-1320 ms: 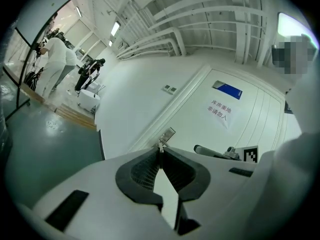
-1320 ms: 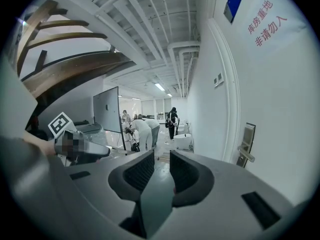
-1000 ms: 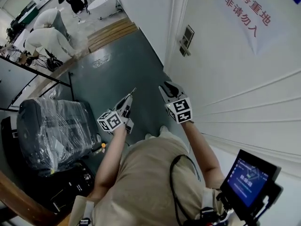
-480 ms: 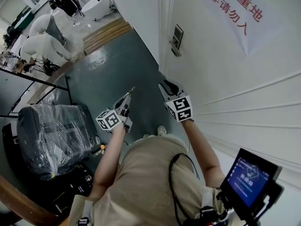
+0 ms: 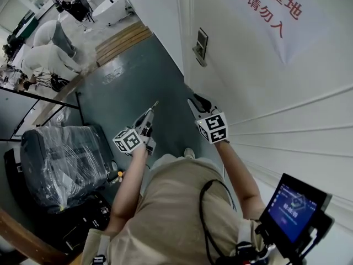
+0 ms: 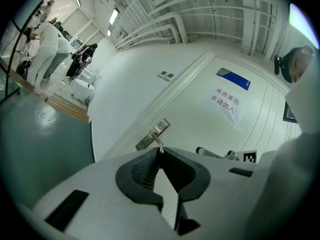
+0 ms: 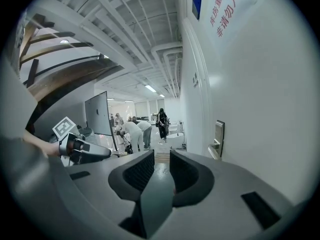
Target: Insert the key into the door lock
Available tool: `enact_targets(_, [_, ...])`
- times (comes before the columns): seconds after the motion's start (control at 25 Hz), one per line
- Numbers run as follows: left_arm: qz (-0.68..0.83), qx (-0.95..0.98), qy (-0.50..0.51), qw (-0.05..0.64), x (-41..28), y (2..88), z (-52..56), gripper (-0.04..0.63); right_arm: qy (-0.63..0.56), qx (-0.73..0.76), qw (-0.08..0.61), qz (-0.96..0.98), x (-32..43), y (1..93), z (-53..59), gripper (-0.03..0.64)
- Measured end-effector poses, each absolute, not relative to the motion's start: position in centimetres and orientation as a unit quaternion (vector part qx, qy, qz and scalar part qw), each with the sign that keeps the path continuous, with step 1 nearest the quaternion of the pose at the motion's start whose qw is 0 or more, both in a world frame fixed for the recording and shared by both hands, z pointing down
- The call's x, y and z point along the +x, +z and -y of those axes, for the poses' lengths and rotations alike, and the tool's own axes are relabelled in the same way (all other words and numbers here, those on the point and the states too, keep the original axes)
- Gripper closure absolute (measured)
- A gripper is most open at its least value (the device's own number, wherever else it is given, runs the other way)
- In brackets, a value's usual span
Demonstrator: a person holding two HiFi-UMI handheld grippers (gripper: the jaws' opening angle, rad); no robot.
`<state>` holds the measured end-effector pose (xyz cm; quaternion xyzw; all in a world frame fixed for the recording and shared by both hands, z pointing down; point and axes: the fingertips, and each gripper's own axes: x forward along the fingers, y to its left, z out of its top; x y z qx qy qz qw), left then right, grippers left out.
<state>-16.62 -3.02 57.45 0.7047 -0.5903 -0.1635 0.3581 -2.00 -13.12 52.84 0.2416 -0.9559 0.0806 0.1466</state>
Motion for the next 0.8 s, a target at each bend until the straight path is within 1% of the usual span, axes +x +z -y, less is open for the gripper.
enact_targets(0.36, [0.587, 0.698, -0.167, 0.376, -16.7, 58.9, 3.0, 0.561, 0.097, 0.250, 0.159, 0.950, -1.4, 54.6, 13.8, 0.512])
enact_targets(0.8, [0.564, 0.714, -0.163, 0.380, -21.1, 58.4, 6.0, 0.561, 0.101, 0.273, 0.154, 0.944, -5.8, 53.8, 15.9, 0.512])
